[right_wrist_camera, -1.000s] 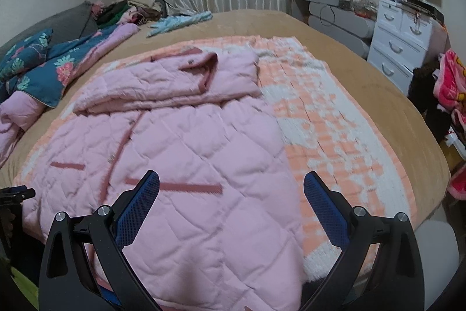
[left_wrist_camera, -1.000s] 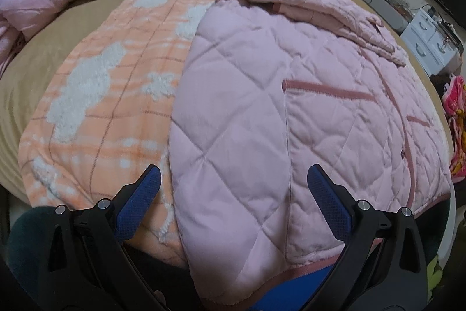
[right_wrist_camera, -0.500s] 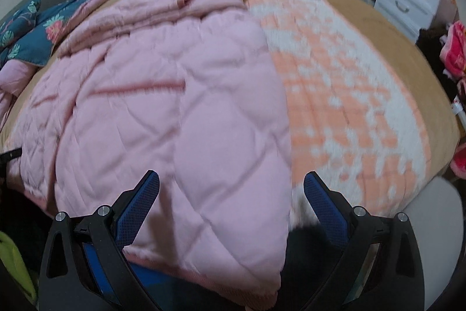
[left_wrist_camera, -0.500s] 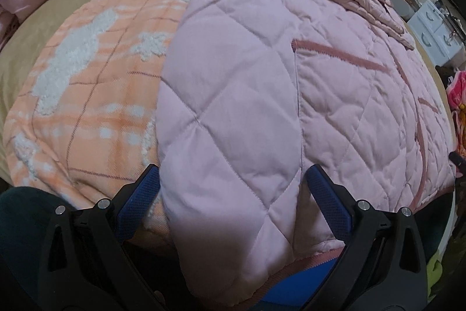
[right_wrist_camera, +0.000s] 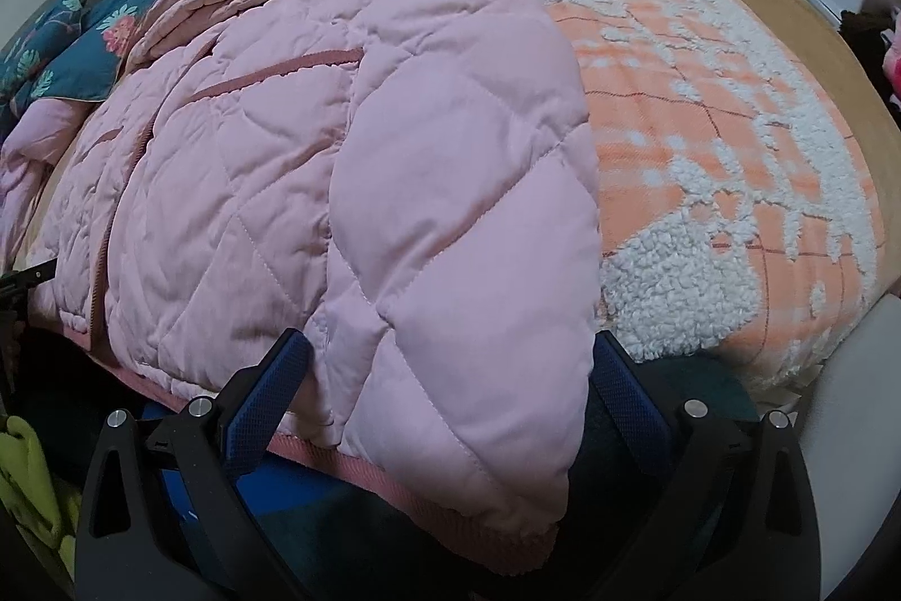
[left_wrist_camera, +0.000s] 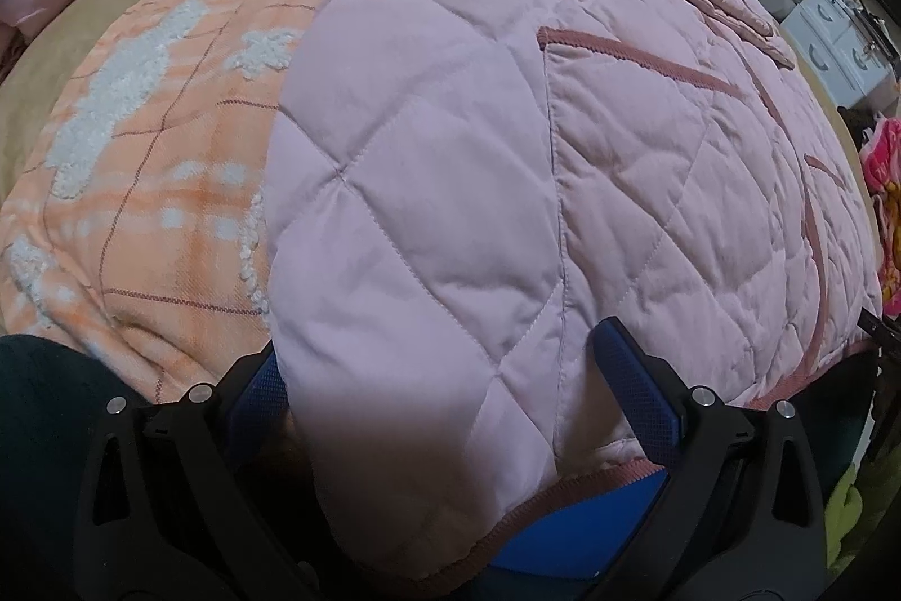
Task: Fold large clothes
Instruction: 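Close both tools on the jacket hem and lift it, then carry the hem with both tools over toward the collar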
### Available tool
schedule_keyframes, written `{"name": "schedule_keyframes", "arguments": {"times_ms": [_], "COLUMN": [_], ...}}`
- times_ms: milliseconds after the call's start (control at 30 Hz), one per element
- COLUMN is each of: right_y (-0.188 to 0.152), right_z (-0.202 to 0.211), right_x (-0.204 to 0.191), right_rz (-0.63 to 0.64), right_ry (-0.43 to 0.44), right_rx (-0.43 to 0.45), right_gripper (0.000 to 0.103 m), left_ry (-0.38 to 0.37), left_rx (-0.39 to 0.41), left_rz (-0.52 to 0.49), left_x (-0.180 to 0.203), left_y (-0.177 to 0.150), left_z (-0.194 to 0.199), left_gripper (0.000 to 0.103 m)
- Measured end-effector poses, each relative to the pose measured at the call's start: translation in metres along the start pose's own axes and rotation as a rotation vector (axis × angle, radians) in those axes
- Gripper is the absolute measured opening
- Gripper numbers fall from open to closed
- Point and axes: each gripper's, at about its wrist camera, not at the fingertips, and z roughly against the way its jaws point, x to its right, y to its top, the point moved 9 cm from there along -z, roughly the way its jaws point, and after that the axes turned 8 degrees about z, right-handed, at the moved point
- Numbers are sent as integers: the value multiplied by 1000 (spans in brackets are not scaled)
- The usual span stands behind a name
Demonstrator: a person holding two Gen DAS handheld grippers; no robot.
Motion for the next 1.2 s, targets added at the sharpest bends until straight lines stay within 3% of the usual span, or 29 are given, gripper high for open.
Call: {"name": "schedule_keyframes", "arguments": {"times_ms": [67,100,133,233,300,367,433,500,600,767,1200], "right_y": [0,1,3,8,17,26,35,44,59,82,114], "right_z": [0,0,2,12,25,37,48,60,74,96,121], "right_x": [-1,-4,-12,-22,-24,-29,-34,-36,-33,-28,-23], "right_rz": [9,11,14,73,53,62,71,55,8,-70,-95], "right_ry": [2,21,66,33,63,69,74,96,128,185,205], "right_rx": [5,10,21,57,97,133,170,217,274,364,443], "right_gripper": [93,68,62,35,25,24,22,22,21,20,19], "left_ry": [-1,-1,-3,-11,-28,-37,-55,-66,-89,-100,-167], "left_rx": [0,1,0,2,8,24,46,64,118,207,348], "left_rz": [0,0,-2,-3,-4,-5,-5,-6,-55,-125,-117], "left_x": [0,0,0,-2,1,2,4,5,15,30,50], "left_y": [0,0,0,-2,-1,-1,1,2,8,26,70], "left_z": [0,0,0,4,5,10,18,26,45,73,114], "left_gripper": [94,94,94,93,85,70,42,26,12,9,9]}}
